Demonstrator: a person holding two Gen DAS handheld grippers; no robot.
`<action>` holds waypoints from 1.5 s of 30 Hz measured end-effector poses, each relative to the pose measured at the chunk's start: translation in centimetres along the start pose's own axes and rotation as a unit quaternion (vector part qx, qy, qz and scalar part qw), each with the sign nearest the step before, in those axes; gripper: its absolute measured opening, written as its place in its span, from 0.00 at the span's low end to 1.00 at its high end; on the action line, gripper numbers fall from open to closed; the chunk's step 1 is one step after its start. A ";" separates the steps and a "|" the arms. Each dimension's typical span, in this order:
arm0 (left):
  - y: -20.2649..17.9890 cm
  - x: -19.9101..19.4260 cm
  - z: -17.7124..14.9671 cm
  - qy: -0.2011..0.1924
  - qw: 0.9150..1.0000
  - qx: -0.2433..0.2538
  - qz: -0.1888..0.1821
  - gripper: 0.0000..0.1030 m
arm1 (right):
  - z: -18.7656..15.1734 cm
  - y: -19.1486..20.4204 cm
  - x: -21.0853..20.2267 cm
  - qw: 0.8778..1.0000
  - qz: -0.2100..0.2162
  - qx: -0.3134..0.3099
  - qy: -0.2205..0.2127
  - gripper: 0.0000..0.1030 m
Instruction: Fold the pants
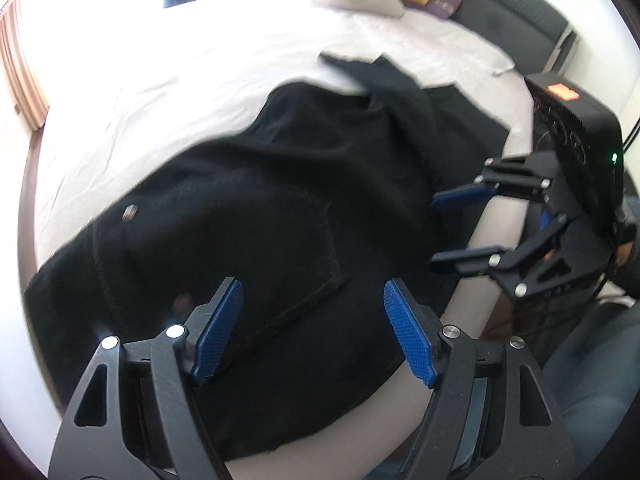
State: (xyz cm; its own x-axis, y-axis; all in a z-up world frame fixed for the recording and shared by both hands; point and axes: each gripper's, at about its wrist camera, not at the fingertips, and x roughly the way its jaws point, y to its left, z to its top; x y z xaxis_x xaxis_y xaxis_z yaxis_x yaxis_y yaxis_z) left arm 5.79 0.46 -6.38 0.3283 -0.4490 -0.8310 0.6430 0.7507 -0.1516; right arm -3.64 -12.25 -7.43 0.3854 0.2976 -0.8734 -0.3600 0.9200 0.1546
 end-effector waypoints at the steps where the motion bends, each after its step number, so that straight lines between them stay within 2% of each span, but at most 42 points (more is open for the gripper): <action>1: -0.2 0.0 0.5 -0.007 1.000 0.002 -0.003 0.70 | 0.1 -0.2 -0.5 1.000 0.002 0.002 -0.009 0.60; 3: -0.5 0.9 1.6 -0.006 1.000 0.006 0.003 0.70 | -0.1 -0.9 -0.2 1.000 0.005 0.012 -0.007 0.67; 5: -0.4 3.0 2.1 0.021 1.000 0.006 0.015 0.70 | -1.1 -1.7 2.0 0.999 -0.017 0.019 0.043 0.68; 6: -0.2 4.4 2.2 0.041 0.999 0.000 0.019 0.70 | -1.3 -1.8 2.3 0.999 -0.019 0.021 0.046 0.67; 8: 0.4 6.0 1.8 0.063 0.998 -0.012 0.029 0.70 | -1.2 -2.2 1.2 0.999 0.005 0.035 0.029 0.67; 9: 0.4 6.1 1.8 0.061 0.998 -0.013 0.031 0.70 | -1.0 -2.7 0.5 0.999 0.014 0.046 0.023 0.67; 12: 0.4 5.2 3.0 0.039 0.999 -0.017 0.006 0.70 | 0.3 -6.0 -2.7 0.996 0.009 0.093 -0.016 0.67; 14: 0.2 4.9 4.3 0.019 1.000 -0.013 0.007 0.70 | 1.8 -9.4 -4.8 0.990 0.001 0.132 -0.042 0.67; 17: 0.2 6.3 6.0 0.013 1.000 -0.028 0.001 0.70 | 5.3 -13.7 -6.7 0.983 -0.046 0.163 -0.066 0.67; 19: 0.5 8.2 6.4 0.026 0.999 -0.040 -0.003 0.70 | 8.3 -16.3 -6.9 0.980 -0.088 0.167 -0.068 0.67; 21: 0.3 10.5 6.6 0.049 0.998 -0.043 0.009 0.70 | 10.4 -17.4 -5.8 0.978 -0.111 0.165 -0.059 0.67; 24: -0.5 11.4 6.5 0.049 0.998 -0.032 0.029 0.70 | 13.5 -19.7 -2.8 0.975 -0.139 0.172 -0.022 0.66; 26: -0.3 11.6 6.6 0.046 0.998 -0.042 0.022 0.70 | 14.9 -21.5 0.0 0.970 -0.156 0.189 0.005 0.64; 29: 0.4 11.4 6.2 0.043 0.998 -0.055 0.005 0.70 | 15.0 -24.3 2.9 0.960 -0.173 0.219 0.034 0.60; 36: 1.1 11.0 5.8 0.042 0.997 -0.062 0.002 0.70 | 16.4 -28.3 6.3 0.938 -0.197 0.279 0.068 0.60; 39: 1.4 10.9 5.8 0.042 0.997 -0.063 0.002 0.70 | 16.4 -28.7 7.3 0.936 -0.194 0.283 0.081 0.60; 45: 1.1 11.0 5.8 0.039 0.998 -0.055 0.014 0.70 | 16.0 -29.2 8.2 0.936 -0.193 0.283 0.084 0.47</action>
State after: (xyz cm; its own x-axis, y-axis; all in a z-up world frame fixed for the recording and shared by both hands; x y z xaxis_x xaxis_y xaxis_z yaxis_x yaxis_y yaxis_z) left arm 14.09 -6.41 -12.58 0.2872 -0.3909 -0.8745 0.5533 0.8129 -0.1816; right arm 23.67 -32.62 -11.71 0.2381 -0.0859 -0.9674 0.3050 0.9523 -0.0095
